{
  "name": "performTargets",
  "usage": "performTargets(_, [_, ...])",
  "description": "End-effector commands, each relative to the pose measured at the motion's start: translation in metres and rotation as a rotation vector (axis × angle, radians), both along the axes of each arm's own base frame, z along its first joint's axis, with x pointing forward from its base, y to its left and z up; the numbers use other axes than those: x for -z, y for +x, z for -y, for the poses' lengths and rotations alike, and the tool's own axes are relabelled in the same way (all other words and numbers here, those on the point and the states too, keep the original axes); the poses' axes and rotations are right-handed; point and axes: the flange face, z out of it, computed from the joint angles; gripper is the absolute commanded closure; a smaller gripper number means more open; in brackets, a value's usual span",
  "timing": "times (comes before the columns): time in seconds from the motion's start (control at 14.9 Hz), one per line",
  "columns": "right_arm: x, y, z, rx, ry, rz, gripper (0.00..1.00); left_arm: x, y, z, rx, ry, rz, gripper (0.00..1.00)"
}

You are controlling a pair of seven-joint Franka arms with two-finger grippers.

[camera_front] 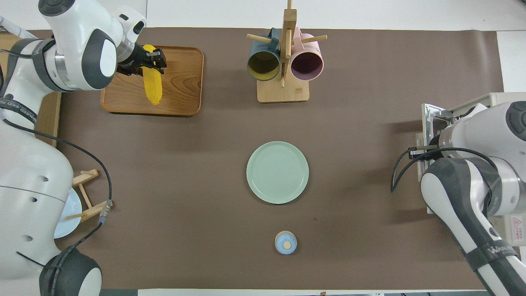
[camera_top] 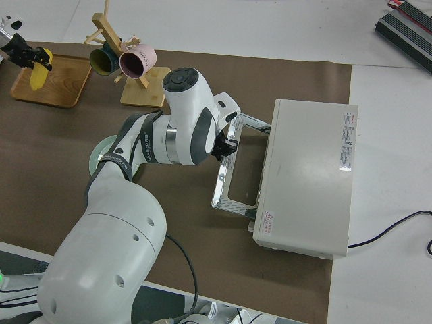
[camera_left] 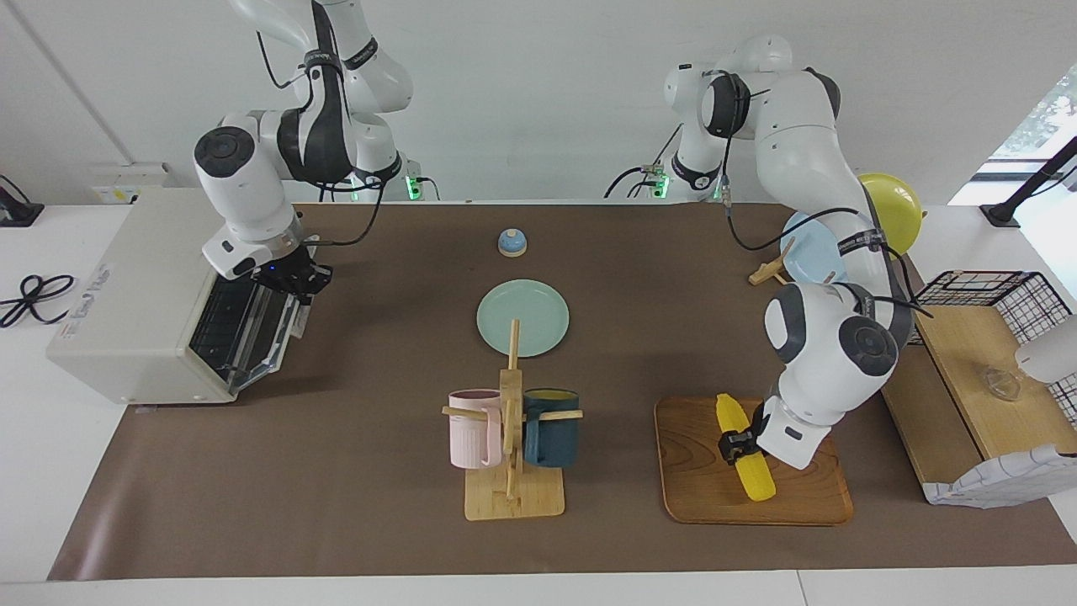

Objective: Put corn in oven
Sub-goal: 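Grasp the yellow corn with the left gripper while the right gripper reaches the oven, then lower the corn onto the green plate while the right gripper opens the oven door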

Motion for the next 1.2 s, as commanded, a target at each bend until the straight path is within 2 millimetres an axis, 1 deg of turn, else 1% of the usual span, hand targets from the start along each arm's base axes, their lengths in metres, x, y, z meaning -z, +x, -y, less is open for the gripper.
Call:
performTargets(0.0, [0.036,-0.001,0.032,0.003,-0.037,0.031,1.0,-0.06,-0.043,0.002,-0.101,-0.029,-0.038,1.0])
performTargets(0.07, [0.04,-0.002,0.032,0.0,-0.036,0.033,1.0,-0.074,-0.063,0.006,-0.143,-0.031,-0.051,1.0])
performTargets(0.13, [0.043,-0.003,0.032,0.001,-0.035,0.033,1.0,-0.086,-0.089,0.023,-0.172,-0.032,-0.067,1.0])
performTargets(0.2, [0.045,-0.005,0.03,-0.001,-0.035,0.031,1.0,-0.093,-0.113,0.039,-0.18,-0.029,-0.086,1.0])
performTargets(0.27, [0.047,-0.006,0.029,-0.002,-0.034,0.033,1.0,-0.098,-0.139,0.062,-0.189,-0.025,-0.105,1.0])
performTargets(0.33, [0.048,-0.006,0.028,-0.003,-0.033,0.035,1.0,-0.1,-0.161,0.089,-0.236,-0.018,-0.126,1.0])
performTargets(0.4, [0.048,-0.006,0.028,-0.003,-0.033,0.035,1.0,-0.101,-0.18,0.114,-0.277,-0.014,-0.135,1.0])
performTargets(0.47, [0.048,-0.007,0.028,-0.004,-0.032,0.033,1.0,-0.098,-0.201,0.142,-0.288,-0.009,-0.145,1.0])
performTargets(0.6, [0.055,-0.011,0.026,0.007,-0.017,0.038,1.0,-0.092,-0.238,0.193,-0.289,-0.028,-0.134,1.0])
performTargets(0.67, [0.059,-0.015,0.023,0.007,-0.01,0.048,1.0,-0.084,-0.258,0.216,-0.299,-0.042,-0.118,1.0])
performTargets(0.74, [0.064,-0.016,0.021,0.003,-0.008,0.051,1.0,-0.077,-0.276,0.231,-0.298,-0.068,-0.088,1.0])
performTargets(0.8, [0.068,-0.017,0.021,0.005,-0.006,0.049,1.0,-0.061,-0.293,0.244,-0.275,-0.088,-0.061,1.0])
performTargets(0.87, [0.067,-0.017,0.012,-0.003,0.0,0.048,1.0,-0.047,-0.307,0.258,-0.253,-0.101,-0.042,1.0])
performTargets(0.94, [0.068,-0.017,-0.003,-0.019,0.012,0.05,1.0,-0.034,-0.318,0.273,-0.242,-0.116,-0.023,1.0])
performTargets(1.0, [0.069,-0.017,-0.009,-0.013,0.023,0.049,1.0,-0.023,-0.322,0.279,-0.246,-0.13,-0.007,1.0])
performTargets(1.14, [0.072,-0.017,-0.013,0.004,0.024,0.045,1.0,-0.005,-0.32,0.286,-0.224,-0.138,0.015,1.0])
